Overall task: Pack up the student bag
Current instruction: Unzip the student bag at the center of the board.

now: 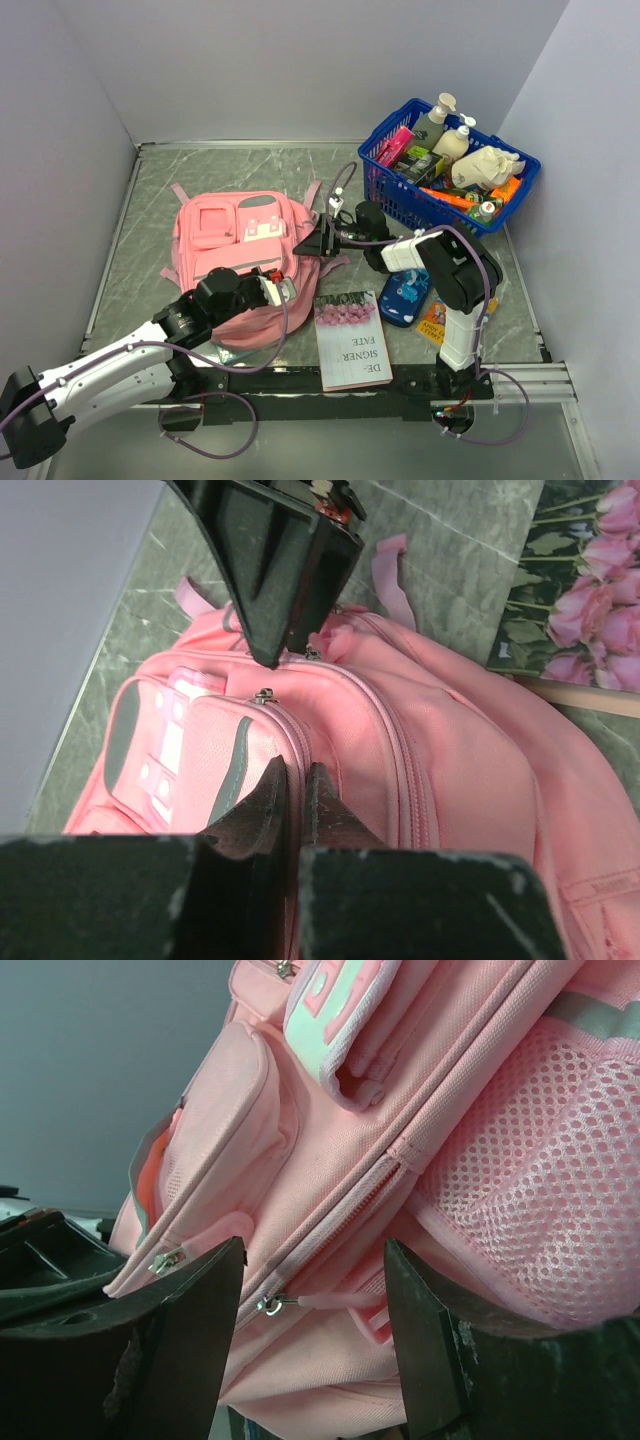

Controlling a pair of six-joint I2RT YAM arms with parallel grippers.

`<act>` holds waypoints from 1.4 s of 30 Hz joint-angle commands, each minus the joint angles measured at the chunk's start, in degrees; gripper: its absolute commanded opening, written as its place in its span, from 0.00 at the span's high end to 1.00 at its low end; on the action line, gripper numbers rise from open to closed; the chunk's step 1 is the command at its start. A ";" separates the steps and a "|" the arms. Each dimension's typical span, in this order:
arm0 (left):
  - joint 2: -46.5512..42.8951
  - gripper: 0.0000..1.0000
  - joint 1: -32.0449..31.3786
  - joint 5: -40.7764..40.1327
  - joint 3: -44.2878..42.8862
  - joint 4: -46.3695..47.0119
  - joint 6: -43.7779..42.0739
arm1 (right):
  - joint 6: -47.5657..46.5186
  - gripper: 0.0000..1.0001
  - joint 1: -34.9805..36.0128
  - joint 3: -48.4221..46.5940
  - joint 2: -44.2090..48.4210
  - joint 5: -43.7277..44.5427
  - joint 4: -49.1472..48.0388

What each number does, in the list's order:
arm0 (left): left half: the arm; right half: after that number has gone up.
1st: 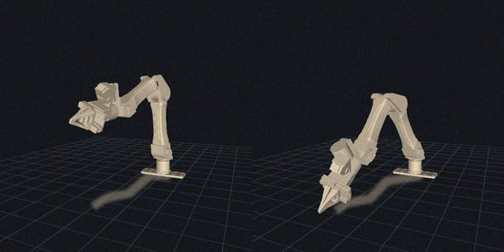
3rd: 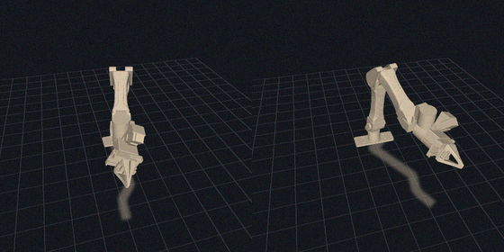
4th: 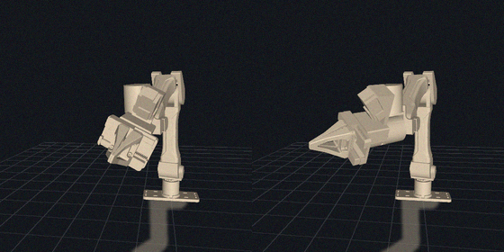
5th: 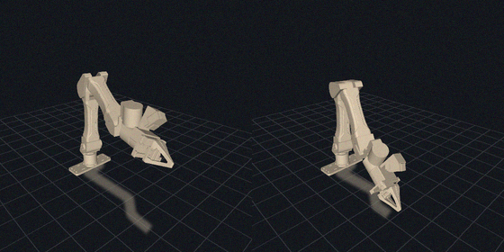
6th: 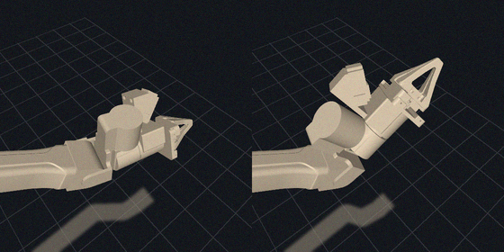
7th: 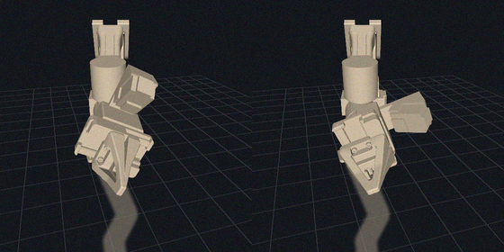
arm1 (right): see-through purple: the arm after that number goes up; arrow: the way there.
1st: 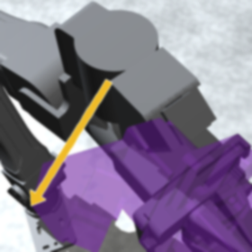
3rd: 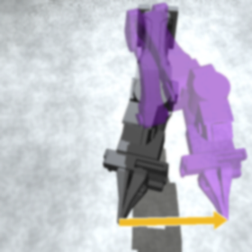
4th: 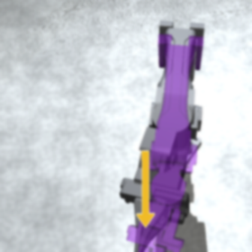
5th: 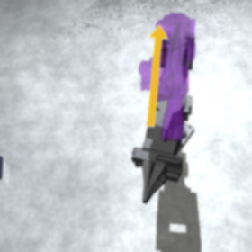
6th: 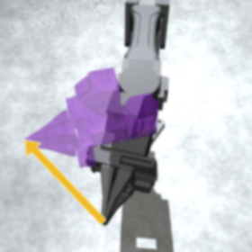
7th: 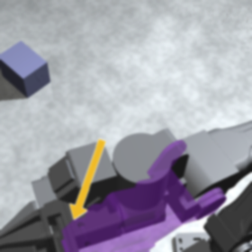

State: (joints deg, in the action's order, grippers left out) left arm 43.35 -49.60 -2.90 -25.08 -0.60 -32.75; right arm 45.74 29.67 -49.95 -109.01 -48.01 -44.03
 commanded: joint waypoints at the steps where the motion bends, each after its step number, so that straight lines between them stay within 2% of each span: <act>1: -0.38 0.99 1.17 -1.15 -2.34 13.25 -3.19 | 2.95 0.40 -0.40 1.79 -0.24 -1.21 -6.49; 6: -0.37 0.99 1.53 -0.62 -2.69 13.26 -3.37 | 6.29 0.55 -1.37 5.47 -1.11 -3.49 -16.33; 8: -0.64 0.99 1.62 -0.62 -2.69 12.91 -3.46 | 6.74 0.58 -1.63 6.27 -1.29 -4.19 -19.77; 12: -0.90 0.99 1.88 -0.09 -2.69 12.82 -3.55 | 5.60 0.62 -1.63 6.71 -1.55 -4.99 -20.65; 19: -1.08 0.99 2.06 0.35 -2.25 12.73 -3.81 | -1.61 0.59 -1.37 7.50 1.52 -3.85 -14.42; 24: -1.60 0.99 2.14 0.70 -1.99 12.29 -3.98 | -5.21 0.46 -1.20 8.64 3.28 -3.67 -12.92; 27: -1.87 0.99 2.32 0.79 -2.08 12.12 -4.07 | -6.70 0.44 -1.19 9.43 3.72 -3.93 -13.89; 40: -2.48 0.99 2.58 2.37 -3.92 10.27 -4.43 | -16.90 0.46 1.17 7.94 6.35 -1.92 -9.06; 42: -2.57 0.99 2.58 3.42 -4.19 10.01 -4.25 | -21.37 0.47 1.97 6.81 7.93 -0.77 -4.34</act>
State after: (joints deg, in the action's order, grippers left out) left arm 42.83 -47.33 -1.10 -25.10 2.15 -35.20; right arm 32.25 29.71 -41.19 -105.21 -49.36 -53.21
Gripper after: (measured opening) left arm 0.059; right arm 0.537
